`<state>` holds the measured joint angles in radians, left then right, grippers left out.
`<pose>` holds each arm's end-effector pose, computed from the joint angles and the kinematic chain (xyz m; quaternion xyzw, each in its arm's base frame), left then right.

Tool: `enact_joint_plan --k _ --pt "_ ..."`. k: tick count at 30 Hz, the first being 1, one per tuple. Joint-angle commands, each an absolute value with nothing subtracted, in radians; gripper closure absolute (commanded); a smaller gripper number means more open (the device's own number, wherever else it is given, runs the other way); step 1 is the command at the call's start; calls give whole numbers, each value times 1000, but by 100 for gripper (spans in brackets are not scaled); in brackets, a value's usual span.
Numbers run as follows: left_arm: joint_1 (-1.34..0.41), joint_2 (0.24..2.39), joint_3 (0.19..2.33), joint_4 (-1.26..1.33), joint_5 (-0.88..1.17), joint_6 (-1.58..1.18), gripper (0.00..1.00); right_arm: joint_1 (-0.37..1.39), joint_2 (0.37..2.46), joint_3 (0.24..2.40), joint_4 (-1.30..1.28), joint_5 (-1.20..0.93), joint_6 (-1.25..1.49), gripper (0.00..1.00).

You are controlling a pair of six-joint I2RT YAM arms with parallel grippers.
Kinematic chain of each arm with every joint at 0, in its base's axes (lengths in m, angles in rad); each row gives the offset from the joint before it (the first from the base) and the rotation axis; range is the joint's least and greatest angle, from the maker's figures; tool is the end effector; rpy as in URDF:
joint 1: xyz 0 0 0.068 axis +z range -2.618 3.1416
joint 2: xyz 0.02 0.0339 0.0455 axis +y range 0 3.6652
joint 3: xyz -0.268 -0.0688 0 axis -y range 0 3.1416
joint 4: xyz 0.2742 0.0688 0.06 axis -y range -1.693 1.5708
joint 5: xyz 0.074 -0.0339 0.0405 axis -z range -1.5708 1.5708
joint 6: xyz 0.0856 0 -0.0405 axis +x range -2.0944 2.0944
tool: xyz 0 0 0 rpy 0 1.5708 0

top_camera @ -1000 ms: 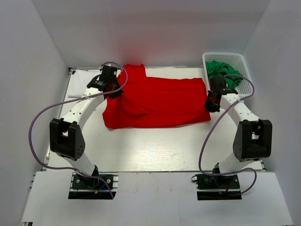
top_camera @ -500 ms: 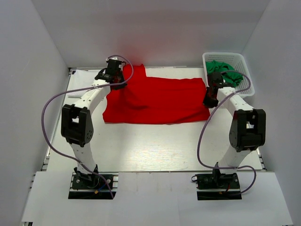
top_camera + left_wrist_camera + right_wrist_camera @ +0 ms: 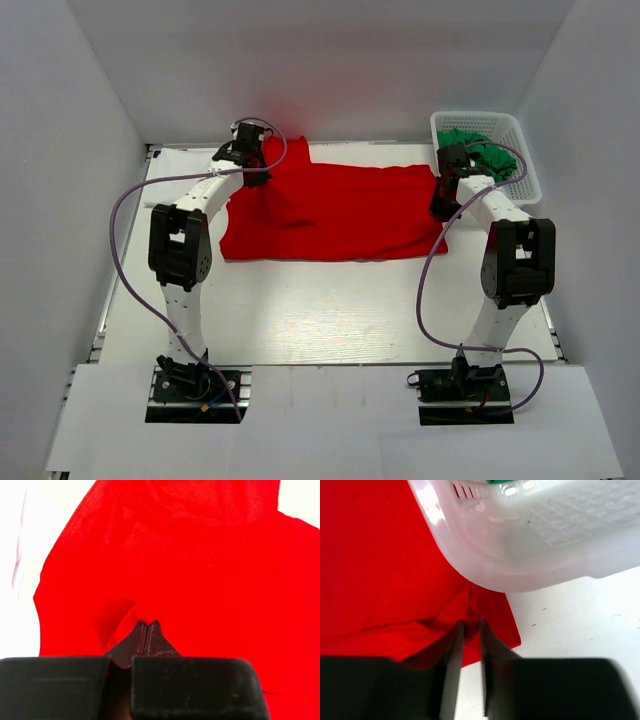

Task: Fold and stack the t-shirts
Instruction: Fold the flattened tshirt in 1/3 of the way

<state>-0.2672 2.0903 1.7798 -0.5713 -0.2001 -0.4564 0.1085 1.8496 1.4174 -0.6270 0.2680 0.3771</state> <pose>0.5184 -0.1243 0.1976 -0.1220 0.9292 -0.0310 0.3476 0.4444 0.0256 0.1743 0.1619 0.9456 -0.0652 0.2745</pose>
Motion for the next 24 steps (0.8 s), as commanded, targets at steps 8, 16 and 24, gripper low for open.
enact_joint_plan --k 8,16,24 --pt "-224 2060 1790 -603 -255 -587 42 112 1775 1437 -594 183 318 43" --pt "-215 2028 1774 -649 -152 -600 0 112 1615 1231 -496 17 295 21" --pt "-235 1804 1332 -496 24 -618 0 129 1618 1183 -382 -71 180 10"
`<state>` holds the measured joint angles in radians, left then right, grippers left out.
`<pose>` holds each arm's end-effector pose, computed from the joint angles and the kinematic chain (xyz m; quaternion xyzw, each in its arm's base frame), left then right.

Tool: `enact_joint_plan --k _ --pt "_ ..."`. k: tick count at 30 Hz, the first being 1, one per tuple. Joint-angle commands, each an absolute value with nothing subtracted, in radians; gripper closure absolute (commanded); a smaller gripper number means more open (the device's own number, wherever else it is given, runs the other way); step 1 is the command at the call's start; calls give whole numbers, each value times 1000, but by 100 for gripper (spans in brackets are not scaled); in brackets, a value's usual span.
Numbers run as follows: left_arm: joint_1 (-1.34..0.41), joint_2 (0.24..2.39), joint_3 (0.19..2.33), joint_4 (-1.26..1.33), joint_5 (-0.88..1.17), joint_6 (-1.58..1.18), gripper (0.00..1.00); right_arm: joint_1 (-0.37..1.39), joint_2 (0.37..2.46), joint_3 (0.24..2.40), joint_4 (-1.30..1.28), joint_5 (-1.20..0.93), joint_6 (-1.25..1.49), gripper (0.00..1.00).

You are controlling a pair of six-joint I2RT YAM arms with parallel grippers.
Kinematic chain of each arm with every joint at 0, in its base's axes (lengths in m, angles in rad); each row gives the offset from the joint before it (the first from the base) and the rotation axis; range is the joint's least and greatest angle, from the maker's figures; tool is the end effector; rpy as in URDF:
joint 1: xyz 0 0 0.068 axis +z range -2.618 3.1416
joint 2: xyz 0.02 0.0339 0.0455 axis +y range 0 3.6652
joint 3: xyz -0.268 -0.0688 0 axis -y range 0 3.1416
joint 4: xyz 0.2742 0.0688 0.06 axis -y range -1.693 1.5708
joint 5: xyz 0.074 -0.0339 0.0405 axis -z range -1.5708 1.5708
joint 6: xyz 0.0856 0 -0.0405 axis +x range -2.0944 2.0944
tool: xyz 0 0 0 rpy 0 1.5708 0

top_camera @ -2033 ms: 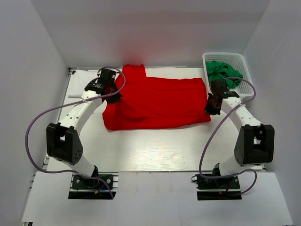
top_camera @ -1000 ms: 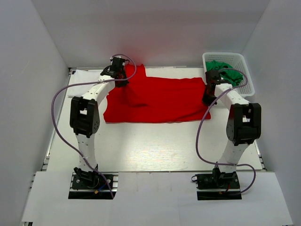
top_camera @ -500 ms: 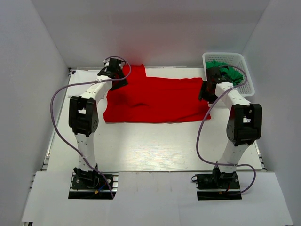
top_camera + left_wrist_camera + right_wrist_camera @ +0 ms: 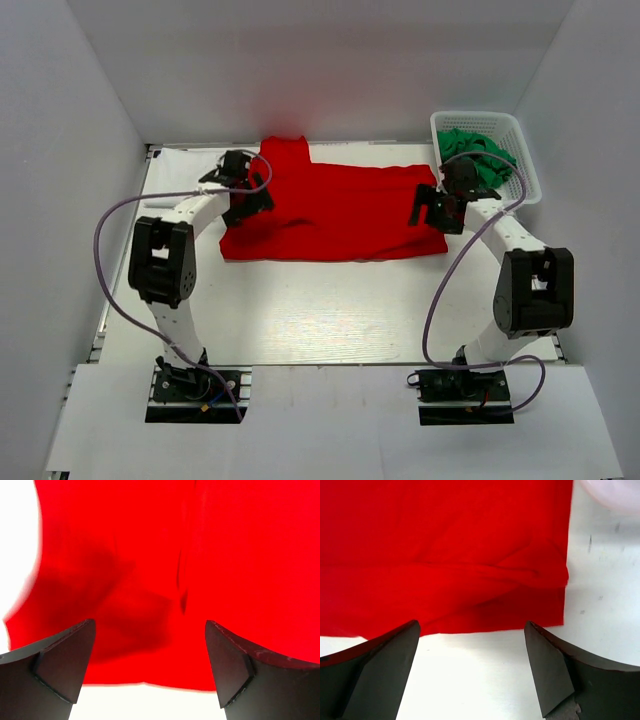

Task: Fold and stack the t-shirts
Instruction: Fold the flattened tshirt in 1/3 of the way

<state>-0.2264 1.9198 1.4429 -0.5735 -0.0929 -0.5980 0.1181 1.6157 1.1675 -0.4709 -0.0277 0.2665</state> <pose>0.4520 -0.0960 0.1546 -0.1901 0.9465 -0.0618 0.2534 0.3989 0.0497 0.1896 0.0658 0.9450 0.0741 0.3117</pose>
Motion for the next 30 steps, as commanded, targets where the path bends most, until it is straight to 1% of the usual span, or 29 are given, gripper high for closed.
enact_joint_plan --k 1,2,3,5,6,7,8,11,13,14,17,18,20,22,23,25,27,28,30 --pt "-235 1792 1292 -471 67 -618 0 138 1637 1192 -385 -58 88 10" --pt "-235 1781 1229 -454 67 -618 0 146 1644 1207 -396 -60 33 10" --pt "-235 1781 1209 -454 67 -618 0 149 1644 1201 -378 -49 -117 10" --pt "-235 1781 1186 -454 67 -618 0 146 1646 1175 -326 -5 -179 10" --pt "-235 1793 1186 -472 67 -618 0 146 1654 1186 -330 -5 -261 10" --pt "-235 1810 1186 -486 57 -618 0 147 1681 1202 -366 -6 -291 10" --pt "-235 1819 1186 -486 45 -618 0 147 1692 1272 -385 -6 -308 10" --pt "-223 1845 1186 -508 26 -618 0 135 1776 1334 -445 -6 -412 10" --pt "-222 1856 1186 -531 -17 -618 0 137 1816 1383 -507 -5 -440 10" --pt "-222 1856 1186 -540 -37 -618 0 135 1828 1393 -523 -36 -445 10" --pt "-222 1865 1198 -564 -112 -609 0 137 1851 1408 -561 -81 -452 12" --pt "-213 1876 1215 -575 -158 -609 0 137 1859 1420 -590 -84 -451 12" --pt "-213 1902 1241 -616 -220 -609 0 137 1888 1431 -615 -69 -453 17" --pt "-204 1927 1273 -630 -251 -609 0 137 1894 1440 -633 -49 -442 17" --pt "-204 1927 1284 -655 -290 -609 0 137 1894 1439 -640 -52 -437 18" --pt "-193 1936 1284 -655 -305 -609 0 135 1881 1431 -643 -66 -436 18" --pt "-183 1936 1284 -646 -318 -600 0 138 1875 1434 -658 -86 -437 23" --pt "-183 1924 1284 -637 -301 -600 0 140 1870 1433 -661 -121 -436 23" --pt "-183 1914 1284 -624 -288 -591 0 143 1868 1431 -680 -161 -422 28"
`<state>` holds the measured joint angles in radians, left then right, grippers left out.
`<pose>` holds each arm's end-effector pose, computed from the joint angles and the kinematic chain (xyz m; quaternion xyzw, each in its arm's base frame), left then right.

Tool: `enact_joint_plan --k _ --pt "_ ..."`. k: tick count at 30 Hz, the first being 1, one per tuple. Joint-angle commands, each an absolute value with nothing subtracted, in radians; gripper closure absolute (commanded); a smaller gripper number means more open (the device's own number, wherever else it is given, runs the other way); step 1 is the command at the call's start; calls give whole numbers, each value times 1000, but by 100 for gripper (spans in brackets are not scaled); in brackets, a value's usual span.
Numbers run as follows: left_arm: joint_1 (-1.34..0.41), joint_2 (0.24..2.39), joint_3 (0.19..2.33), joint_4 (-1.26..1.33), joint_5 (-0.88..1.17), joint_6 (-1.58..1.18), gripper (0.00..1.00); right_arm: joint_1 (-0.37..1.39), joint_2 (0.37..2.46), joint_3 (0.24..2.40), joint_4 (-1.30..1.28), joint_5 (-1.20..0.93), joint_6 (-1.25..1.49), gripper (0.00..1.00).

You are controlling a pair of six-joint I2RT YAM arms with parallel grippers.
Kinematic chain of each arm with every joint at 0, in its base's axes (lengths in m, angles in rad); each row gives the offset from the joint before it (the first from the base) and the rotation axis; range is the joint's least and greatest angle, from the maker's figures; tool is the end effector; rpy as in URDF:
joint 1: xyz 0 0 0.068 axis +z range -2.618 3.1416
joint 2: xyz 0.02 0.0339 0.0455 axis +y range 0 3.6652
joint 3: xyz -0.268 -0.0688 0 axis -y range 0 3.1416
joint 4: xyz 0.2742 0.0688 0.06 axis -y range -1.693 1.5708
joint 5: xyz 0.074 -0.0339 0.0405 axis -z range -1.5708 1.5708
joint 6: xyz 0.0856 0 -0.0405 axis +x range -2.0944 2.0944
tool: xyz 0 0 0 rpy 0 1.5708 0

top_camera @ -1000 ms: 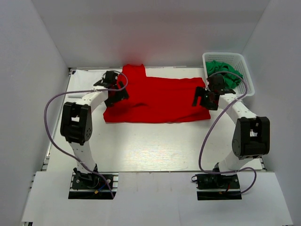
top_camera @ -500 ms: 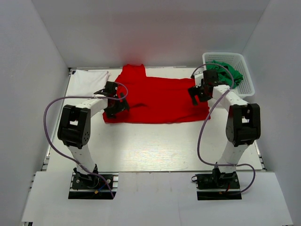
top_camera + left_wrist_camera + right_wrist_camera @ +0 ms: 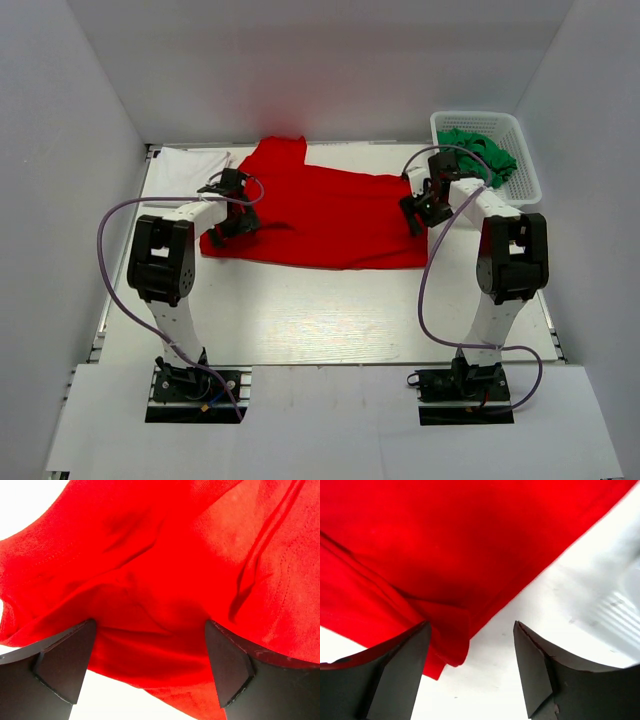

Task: Fold and stack the t-shirts
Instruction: Fold the flattened tshirt in 1/3 of the way

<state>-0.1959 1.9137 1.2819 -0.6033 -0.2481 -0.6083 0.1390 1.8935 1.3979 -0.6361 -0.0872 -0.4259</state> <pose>0.4146 -0.0608 0.1042 -0.2205 0.9534 0.0474 0.2003 0.4371 0.0687 0.1459 -0.2809 0.9338 0.0110 0.2214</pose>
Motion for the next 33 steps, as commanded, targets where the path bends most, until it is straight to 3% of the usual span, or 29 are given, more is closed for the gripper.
enact_joint_plan --k 1,8,16,18,22,24,25,26,33 --pt "-183 1914 1284 -615 -288 -591 0 146 1861 1428 -687 -191 -414 28" --pt "-183 1924 1284 -615 -279 -591 0 153 1809 1338 -676 -351 -377 31" --pt "-183 1924 1284 -615 -279 -591 0 152 1830 1293 -634 -200 -331 36" --pt "-183 1924 1284 -615 -288 -591 0 152 1829 1296 -626 -169 -328 44" --pt "-183 1924 1284 -615 -288 -591 0 152 1812 1302 -606 -166 -318 76" --pt "-183 1924 1284 -615 -276 -591 0 155 1799 1316 -617 -199 -316 80" --pt "-183 1924 1284 -615 -276 -591 0 155 1795 1319 -615 -204 -314 87" --pt "-183 1924 1284 -615 -276 -591 0 155 1787 1316 -615 -204 -318 100" --pt "-183 1914 1284 -615 -276 -591 0 155 1760 1304 -566 -175 -301 100"
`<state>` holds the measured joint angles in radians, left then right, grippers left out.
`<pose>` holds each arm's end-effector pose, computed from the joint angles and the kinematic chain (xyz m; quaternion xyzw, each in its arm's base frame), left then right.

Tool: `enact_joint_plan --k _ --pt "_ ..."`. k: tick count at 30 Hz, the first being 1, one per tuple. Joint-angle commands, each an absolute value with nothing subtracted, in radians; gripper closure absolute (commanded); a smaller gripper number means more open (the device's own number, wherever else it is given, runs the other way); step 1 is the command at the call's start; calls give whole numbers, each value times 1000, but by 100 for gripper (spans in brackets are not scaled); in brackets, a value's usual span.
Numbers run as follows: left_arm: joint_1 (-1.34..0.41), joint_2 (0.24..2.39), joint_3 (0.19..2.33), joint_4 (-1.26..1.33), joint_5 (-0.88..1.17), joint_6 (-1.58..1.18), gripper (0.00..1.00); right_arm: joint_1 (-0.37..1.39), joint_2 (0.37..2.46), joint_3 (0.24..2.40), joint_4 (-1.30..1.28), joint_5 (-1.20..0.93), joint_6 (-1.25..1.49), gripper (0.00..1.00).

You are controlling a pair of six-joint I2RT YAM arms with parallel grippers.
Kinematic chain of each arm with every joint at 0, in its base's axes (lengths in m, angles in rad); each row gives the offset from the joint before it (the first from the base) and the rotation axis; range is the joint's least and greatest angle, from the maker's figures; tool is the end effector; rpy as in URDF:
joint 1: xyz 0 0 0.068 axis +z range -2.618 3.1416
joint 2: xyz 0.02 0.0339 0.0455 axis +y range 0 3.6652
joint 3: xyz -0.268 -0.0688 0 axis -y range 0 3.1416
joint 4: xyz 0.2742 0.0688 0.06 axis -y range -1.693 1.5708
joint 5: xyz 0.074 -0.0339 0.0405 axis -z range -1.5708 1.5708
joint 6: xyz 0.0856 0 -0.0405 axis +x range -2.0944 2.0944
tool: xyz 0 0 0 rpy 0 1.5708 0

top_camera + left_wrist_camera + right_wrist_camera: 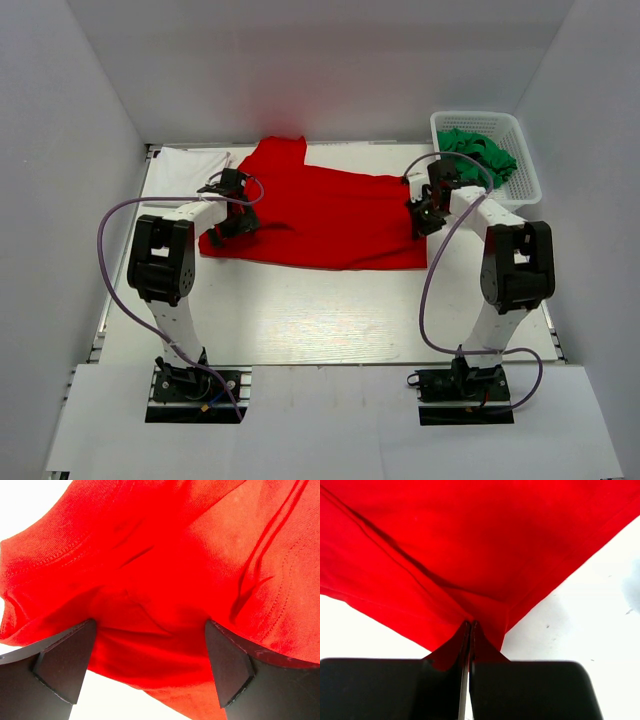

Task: Fold and stack the t-shirts
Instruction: Fold the flattened tshirt in 1/3 of the way

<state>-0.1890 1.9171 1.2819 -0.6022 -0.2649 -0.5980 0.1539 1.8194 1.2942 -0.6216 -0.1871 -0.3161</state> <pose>0.4153 -0.0566 0.1032 -0.2200 0.9527 0.0572 0.2018 0.4109 0.0799 0.1436 -0.2458 0.9420 0.0741 0.2162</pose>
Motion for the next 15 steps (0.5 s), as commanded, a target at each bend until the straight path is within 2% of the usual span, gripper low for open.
enact_joint_plan --k 1,6,15 --pt "-183 1914 1284 -615 -276 -591 0 155 1746 1296 -558 -164 -298 100" --pt "-183 1914 1275 -606 -276 -591 0 150 1726 1318 -520 -134 -287 100" --pt "-183 1914 1275 -606 -276 -591 0 149 1907 1439 -618 -34 -223 100"
